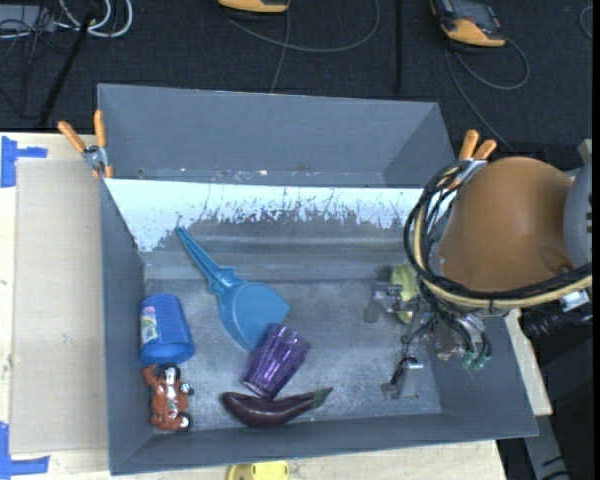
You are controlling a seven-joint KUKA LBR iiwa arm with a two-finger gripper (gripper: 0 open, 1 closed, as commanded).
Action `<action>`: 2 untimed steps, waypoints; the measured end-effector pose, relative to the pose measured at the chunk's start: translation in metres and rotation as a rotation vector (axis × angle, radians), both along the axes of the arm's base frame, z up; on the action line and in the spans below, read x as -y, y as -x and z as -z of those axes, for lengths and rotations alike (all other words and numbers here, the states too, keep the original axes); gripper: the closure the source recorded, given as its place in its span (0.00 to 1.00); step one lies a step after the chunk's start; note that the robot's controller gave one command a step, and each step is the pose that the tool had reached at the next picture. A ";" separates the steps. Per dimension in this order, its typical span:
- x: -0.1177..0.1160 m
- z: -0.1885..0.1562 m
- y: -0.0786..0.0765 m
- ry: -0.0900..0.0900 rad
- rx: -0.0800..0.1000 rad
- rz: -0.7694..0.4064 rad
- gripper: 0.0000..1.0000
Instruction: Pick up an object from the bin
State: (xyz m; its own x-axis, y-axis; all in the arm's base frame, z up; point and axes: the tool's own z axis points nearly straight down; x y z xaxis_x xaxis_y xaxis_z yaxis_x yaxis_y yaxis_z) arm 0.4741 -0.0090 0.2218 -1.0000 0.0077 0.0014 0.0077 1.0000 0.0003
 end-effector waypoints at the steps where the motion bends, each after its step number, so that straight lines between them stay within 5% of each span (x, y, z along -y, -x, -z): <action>1: -0.032 0.050 -0.013 0.000 0.008 -0.015 0.00; 2: -0.071 0.110 -0.003 0.001 0.007 -0.096 0.00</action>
Offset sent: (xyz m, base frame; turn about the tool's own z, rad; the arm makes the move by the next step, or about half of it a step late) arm -0.0008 0.0764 -0.1164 -0.1016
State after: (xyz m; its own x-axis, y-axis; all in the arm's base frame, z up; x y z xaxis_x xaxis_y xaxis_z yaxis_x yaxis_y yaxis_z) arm 0.4774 0.0617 0.1114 -0.9961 -0.0878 -0.0054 -0.0878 0.9961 -0.0005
